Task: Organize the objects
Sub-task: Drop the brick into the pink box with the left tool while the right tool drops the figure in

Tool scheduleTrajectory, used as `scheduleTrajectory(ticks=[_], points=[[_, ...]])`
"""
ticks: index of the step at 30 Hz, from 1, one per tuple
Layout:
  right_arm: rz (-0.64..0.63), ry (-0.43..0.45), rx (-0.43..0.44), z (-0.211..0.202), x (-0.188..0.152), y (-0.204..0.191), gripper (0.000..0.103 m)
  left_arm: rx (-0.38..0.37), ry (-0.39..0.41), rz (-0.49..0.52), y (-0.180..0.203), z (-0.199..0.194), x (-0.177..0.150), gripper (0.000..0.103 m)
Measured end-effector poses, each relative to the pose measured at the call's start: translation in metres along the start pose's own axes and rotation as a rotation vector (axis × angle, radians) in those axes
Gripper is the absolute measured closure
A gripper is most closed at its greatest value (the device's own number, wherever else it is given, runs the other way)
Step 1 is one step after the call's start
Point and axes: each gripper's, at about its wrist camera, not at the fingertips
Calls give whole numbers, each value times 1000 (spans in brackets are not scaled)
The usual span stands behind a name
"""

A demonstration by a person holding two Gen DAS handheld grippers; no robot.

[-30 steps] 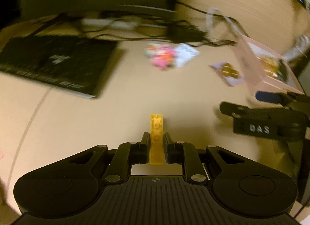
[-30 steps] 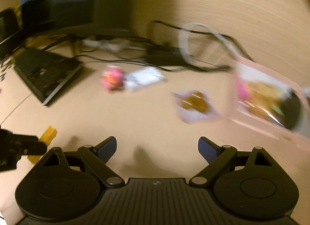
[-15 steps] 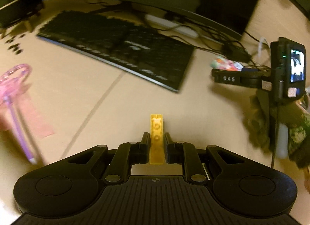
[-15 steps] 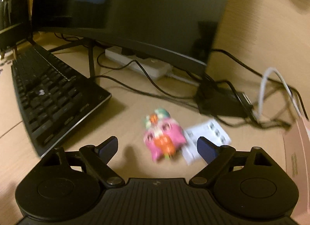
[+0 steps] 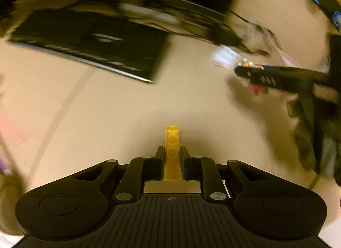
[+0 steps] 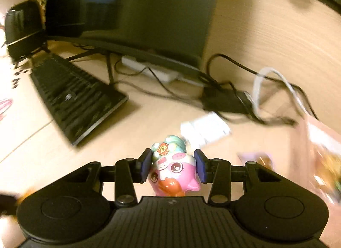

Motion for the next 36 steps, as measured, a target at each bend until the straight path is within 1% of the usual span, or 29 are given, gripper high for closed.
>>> scheduleTrajectory(ticks=[2,4,7,9,10,12,14,17,18,20,22,24,26,28,29,30,31,34,36], points=[[10,-11,-23,-33,-23,15,61,-57,-38,46,22,10,0,86],[46,-27,-51,-61,-43,35,61,-111,-70,91,45,19,-2,86],[92,-29,-102,-100,-74,67,60,-203,-112,196,88,36,0,86],[109,-33,-184,-119,-94,84,60,-237,-144,240,118,50,8,86],[136,-45,-204,-125,-102,94,60,-269,-151,253,133,56,14,86],[193,-60,-221,-135,-118,114,60,-331,-135,296,163,62,30,86],[218,-55,-268,-143,-130,129,61,-360,-104,336,194,71,55,86],[291,-69,-307,-152,-145,151,61,-376,-32,381,241,84,99,86],[311,-66,-314,-156,-149,158,61,-386,-6,409,261,89,116,86],[329,-49,-341,-164,-157,166,61,-388,32,453,293,98,140,86],[374,-51,-363,-170,-165,177,61,-384,59,463,324,113,166,86],[424,-63,-361,-174,-173,188,61,-400,72,431,347,133,187,86],[421,-64,-375,-180,-179,193,61,-428,81,403,363,156,202,85],[412,-66,-389,-183,-182,196,61,-401,32,389,374,189,209,84],[414,-65,-389,-185,-185,198,61,-383,11,366,374,202,209,83],[417,-61,-391,-187,-185,200,61,-385,3,347,373,209,208,83],[420,-57,-393,-188,-186,202,61,-401,2,323,369,212,207,82],[439,-57,-387,-185,-185,211,61,-438,49,266,349,203,203,82],[439,-56,-376,-179,-180,217,61,-425,76,255,334,191,198,82]])
Point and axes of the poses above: each gripper's, at about its wrist camera, not at the fingertips, and z roughly the way its jaws point, y to its right, x to its top, and after that the axes turned 5 degrees about -x, right-handed
